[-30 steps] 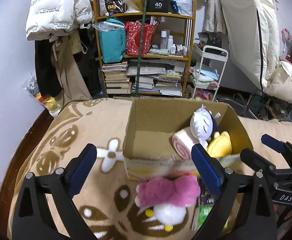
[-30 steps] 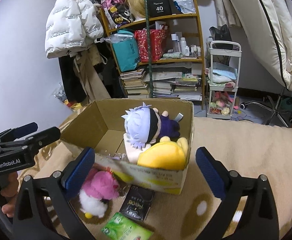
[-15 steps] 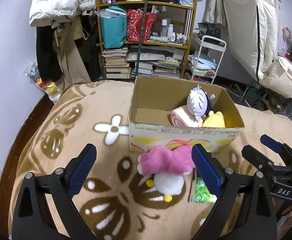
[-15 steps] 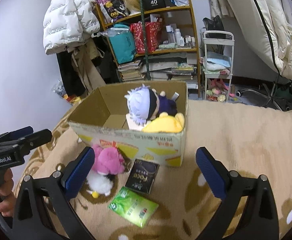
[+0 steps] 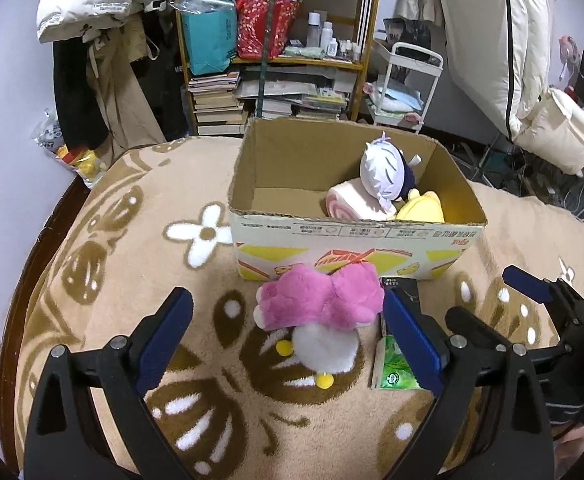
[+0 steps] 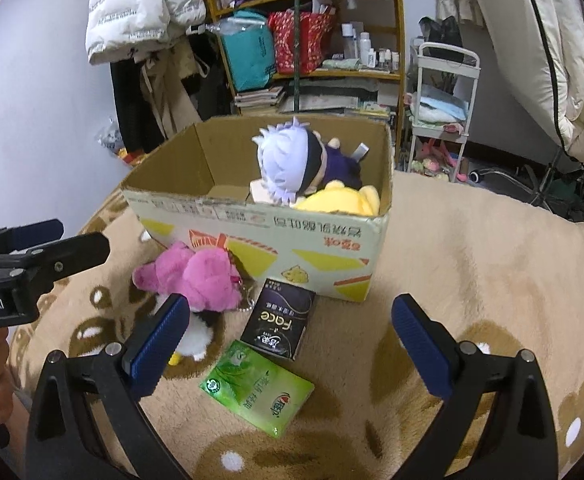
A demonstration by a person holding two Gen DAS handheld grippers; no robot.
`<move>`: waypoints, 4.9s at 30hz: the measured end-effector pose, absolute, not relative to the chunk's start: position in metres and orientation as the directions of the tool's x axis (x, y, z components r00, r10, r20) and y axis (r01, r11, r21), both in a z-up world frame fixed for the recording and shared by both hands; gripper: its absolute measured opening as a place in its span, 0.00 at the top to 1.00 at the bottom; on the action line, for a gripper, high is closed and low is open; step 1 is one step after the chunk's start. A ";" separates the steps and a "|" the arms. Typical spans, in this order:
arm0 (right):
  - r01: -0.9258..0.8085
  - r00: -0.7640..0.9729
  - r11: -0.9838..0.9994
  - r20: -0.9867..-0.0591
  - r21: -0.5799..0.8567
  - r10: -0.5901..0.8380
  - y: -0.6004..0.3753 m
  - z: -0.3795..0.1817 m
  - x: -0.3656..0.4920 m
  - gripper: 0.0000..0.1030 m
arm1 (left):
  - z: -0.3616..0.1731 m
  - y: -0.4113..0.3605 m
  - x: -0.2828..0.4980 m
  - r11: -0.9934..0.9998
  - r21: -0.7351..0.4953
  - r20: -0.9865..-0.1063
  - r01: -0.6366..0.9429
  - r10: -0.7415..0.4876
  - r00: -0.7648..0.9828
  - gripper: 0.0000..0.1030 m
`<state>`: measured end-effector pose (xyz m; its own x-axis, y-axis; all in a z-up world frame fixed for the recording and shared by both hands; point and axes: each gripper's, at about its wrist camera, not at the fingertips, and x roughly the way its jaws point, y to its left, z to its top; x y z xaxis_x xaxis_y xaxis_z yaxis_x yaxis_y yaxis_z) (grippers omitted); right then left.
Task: Organize soft objects
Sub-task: 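Lower both tools toward the pink plush and black Face pack on the rug, then grasp the pink plush with the left tool while the right tool grasps the black Face pack, then lift the pink plush and black pack and carry both over the box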
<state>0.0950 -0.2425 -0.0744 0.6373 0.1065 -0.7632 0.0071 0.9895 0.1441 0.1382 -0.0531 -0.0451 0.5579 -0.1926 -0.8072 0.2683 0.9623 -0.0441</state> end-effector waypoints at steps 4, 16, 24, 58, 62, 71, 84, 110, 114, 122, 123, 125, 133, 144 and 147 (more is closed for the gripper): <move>0.018 0.604 0.990 -0.791 0.139 0.100 -0.242 -0.084 0.104 0.00 | -0.054 -0.060 0.144 0.957 -0.045 -0.819 0.286 -0.199 0.539 0.08; 0.030 0.528 0.991 -0.844 0.134 0.098 -0.237 -0.108 0.119 0.00 | -0.081 -0.091 0.166 0.937 -0.051 -0.854 0.344 -0.220 0.471 0.08; 0.038 0.487 0.989 -0.867 0.140 0.104 -0.236 -0.122 0.129 0.00 | -0.102 -0.107 0.175 0.927 -0.052 -0.880 0.371 -0.218 0.422 0.08; 0.050 0.411 0.995 -0.910 0.086 0.058 -0.227 -0.163 0.157 0.44 | -0.145 -0.094 0.203 0.956 -0.127 -0.916 0.265 -0.215 0.338 0.12; 0.060 0.413 0.993 -0.908 0.104 0.070 -0.232 -0.158 0.155 0.45 | -0.143 -0.085 0.202 0.961 -0.137 -0.912 0.241 -0.218 0.348 0.12; 0.075 0.489 0.988 -0.868 0.136 0.082 -0.248 -0.131 0.137 0.46 | -0.125 -0.074 0.184 0.970 -0.101 -0.887 0.222 -0.189 0.422 0.12; 0.064 0.589 0.989 -0.805 0.133 0.071 -0.249 -0.095 0.112 0.46 | -0.085 -0.083 0.152 0.974 -0.007 -0.836 0.226 -0.129 0.533 0.12; 0.044 0.833 0.986 -0.550 0.159 0.052 -0.264 -0.007 0.079 0.46 | -0.003 -0.063 0.109 0.978 0.052 -0.526 0.202 -0.145 0.838 0.12; 0.031 0.849 0.987 -0.526 0.161 0.059 -0.266 0.000 0.084 0.46 | 0.003 -0.063 0.110 0.974 0.048 -0.490 0.222 -0.171 0.855 0.12; 0.014 0.863 0.985 -0.500 0.171 0.075 -0.269 0.004 0.100 0.46 | 0.008 -0.070 0.121 0.966 0.058 -0.450 0.251 -0.199 0.871 0.12; 0.009 0.864 0.985 -0.497 0.175 0.080 -0.269 0.004 0.103 0.46 | 0.008 -0.071 0.123 0.964 0.059 -0.447 0.260 -0.207 0.870 0.12; 0.003 0.867 0.984 -0.491 0.181 0.087 -0.271 0.004 0.107 0.46 | 0.008 -0.073 0.127 0.961 0.067 -0.441 0.270 -0.214 0.871 0.12; -0.026 0.874 0.977 -0.470 0.210 0.124 -0.275 -0.001 0.127 0.46 | 0.002 -0.080 0.140 0.955 0.078 -0.438 0.287 -0.226 0.870 0.12; -0.024 0.844 0.964 -0.511 0.264 0.161 -0.285 -0.026 0.148 0.46 | -0.019 -0.088 0.168 0.953 0.096 -0.484 0.286 -0.206 0.850 0.12; -0.025 0.833 0.961 -0.525 0.276 0.172 -0.286 -0.034 0.152 0.46 | -0.022 -0.087 0.176 0.956 0.084 -0.495 0.280 -0.204 0.845 0.12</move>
